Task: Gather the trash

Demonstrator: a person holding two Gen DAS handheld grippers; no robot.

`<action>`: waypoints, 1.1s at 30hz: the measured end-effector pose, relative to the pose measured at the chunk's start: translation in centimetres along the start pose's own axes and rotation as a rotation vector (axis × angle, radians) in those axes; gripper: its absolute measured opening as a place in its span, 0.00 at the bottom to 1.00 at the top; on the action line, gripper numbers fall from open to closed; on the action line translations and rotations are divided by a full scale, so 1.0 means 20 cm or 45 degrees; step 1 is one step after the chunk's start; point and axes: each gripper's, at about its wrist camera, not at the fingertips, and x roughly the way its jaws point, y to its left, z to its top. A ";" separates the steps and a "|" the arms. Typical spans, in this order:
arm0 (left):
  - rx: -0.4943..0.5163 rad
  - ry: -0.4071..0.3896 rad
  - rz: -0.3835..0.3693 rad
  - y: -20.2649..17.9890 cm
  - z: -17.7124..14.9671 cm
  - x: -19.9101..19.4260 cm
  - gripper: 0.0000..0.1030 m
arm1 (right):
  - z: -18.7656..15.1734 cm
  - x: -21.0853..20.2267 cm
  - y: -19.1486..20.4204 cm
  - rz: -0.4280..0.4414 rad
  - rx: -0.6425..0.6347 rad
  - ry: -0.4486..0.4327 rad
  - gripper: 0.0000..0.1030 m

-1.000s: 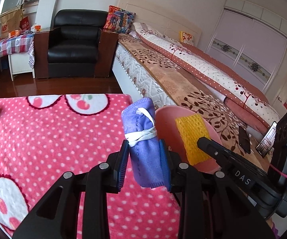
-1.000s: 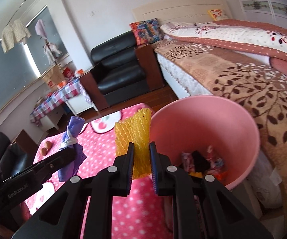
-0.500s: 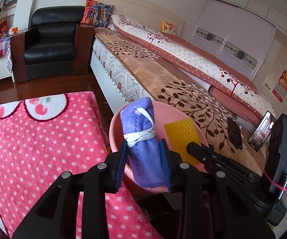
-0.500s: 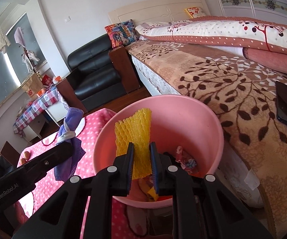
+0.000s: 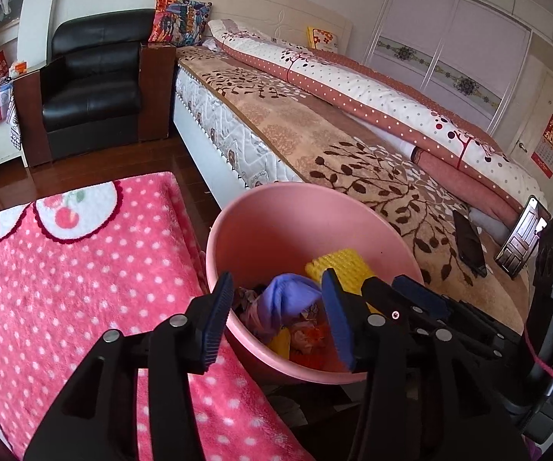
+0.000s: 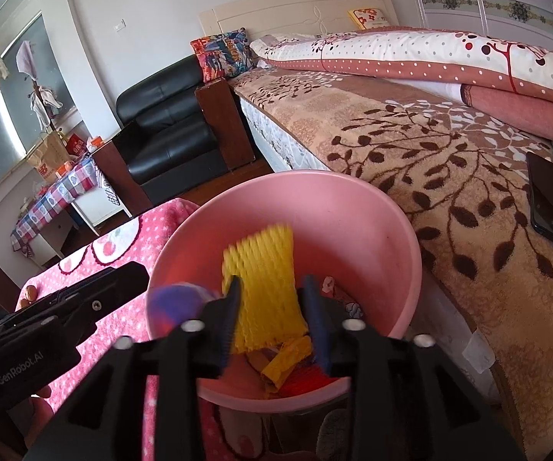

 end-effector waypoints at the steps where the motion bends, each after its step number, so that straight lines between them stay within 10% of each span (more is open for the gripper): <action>1: 0.002 -0.003 0.002 0.00 0.00 0.00 0.48 | 0.00 0.00 0.00 0.003 0.000 -0.002 0.45; 33: 0.063 -0.260 0.182 0.05 -0.11 -0.57 0.45 | -0.14 -0.42 0.40 0.072 -0.160 -0.133 0.75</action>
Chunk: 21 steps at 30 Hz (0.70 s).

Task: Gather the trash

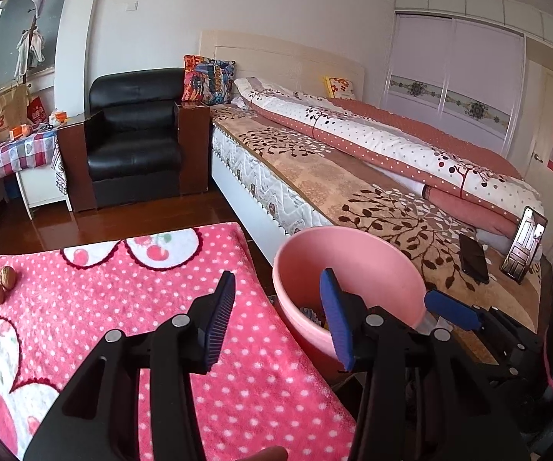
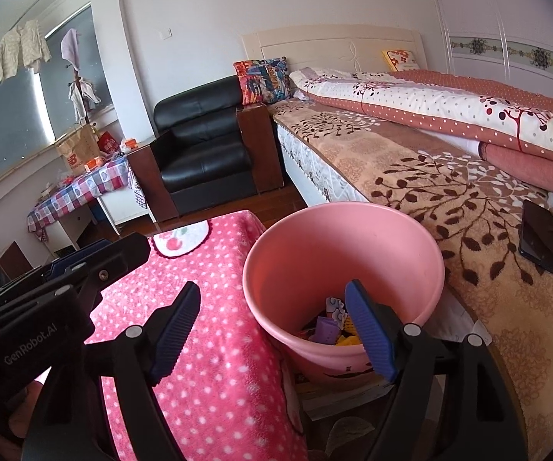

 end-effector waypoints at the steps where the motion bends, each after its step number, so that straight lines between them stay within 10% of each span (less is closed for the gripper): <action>1: -0.002 -0.001 0.001 0.01 0.00 -0.01 0.45 | 0.00 -0.01 0.01 0.002 -0.003 0.002 0.75; 21: -0.087 0.030 0.106 0.24 -0.11 -0.06 0.41 | -0.03 -0.02 0.13 0.048 -0.001 0.007 0.75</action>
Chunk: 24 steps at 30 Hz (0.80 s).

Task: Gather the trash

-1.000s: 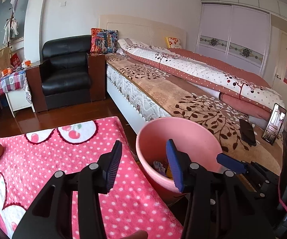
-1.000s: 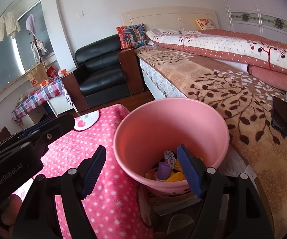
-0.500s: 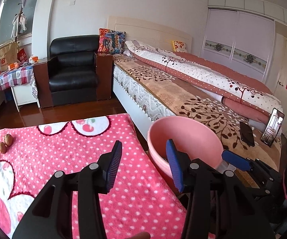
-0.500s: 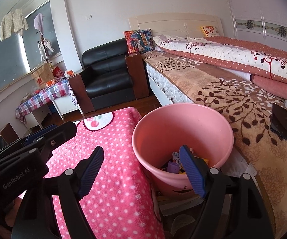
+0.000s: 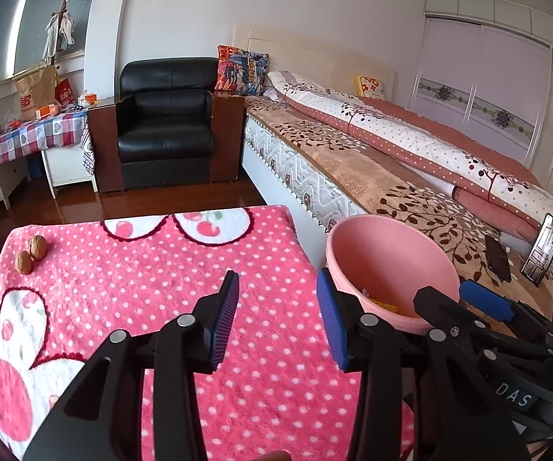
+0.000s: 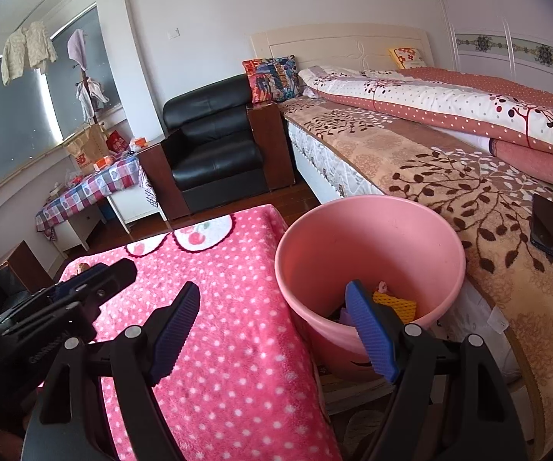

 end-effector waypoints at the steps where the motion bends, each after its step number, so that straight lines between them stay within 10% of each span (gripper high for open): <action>1: -0.006 0.006 0.001 0.01 0.00 0.01 0.41 | 0.00 0.01 0.01 0.004 -0.005 0.003 0.75; 24: -0.049 0.025 0.003 0.12 -0.02 0.04 0.41 | -0.03 0.06 0.15 0.043 -0.074 0.023 0.75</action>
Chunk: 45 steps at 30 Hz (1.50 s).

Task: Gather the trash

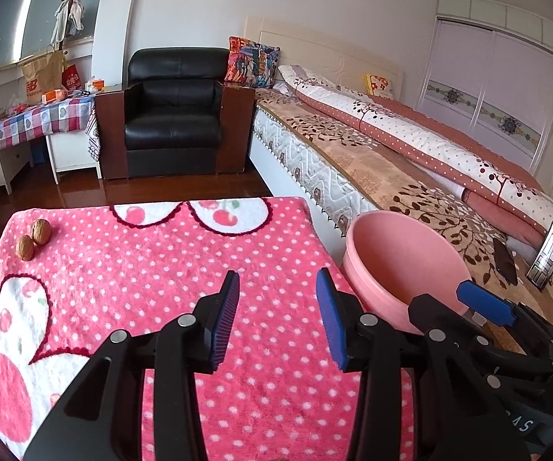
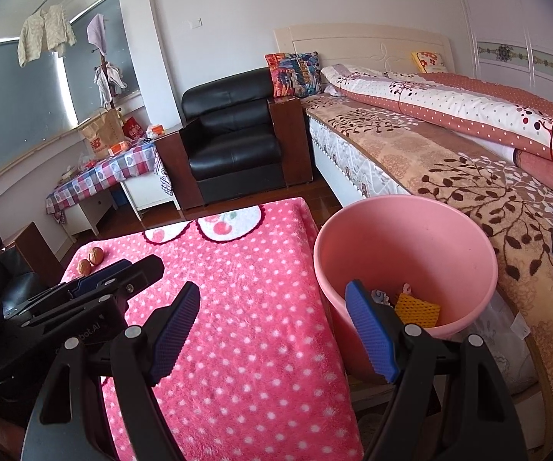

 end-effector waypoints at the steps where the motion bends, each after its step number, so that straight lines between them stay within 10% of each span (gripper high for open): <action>1: 0.000 0.000 -0.001 0.00 0.00 0.00 0.41 | 0.00 0.00 0.00 0.000 0.003 -0.001 0.75; 45: 0.021 0.014 0.002 -0.01 -0.01 -0.01 0.41 | -0.01 0.01 -0.03 0.003 0.048 -0.017 0.75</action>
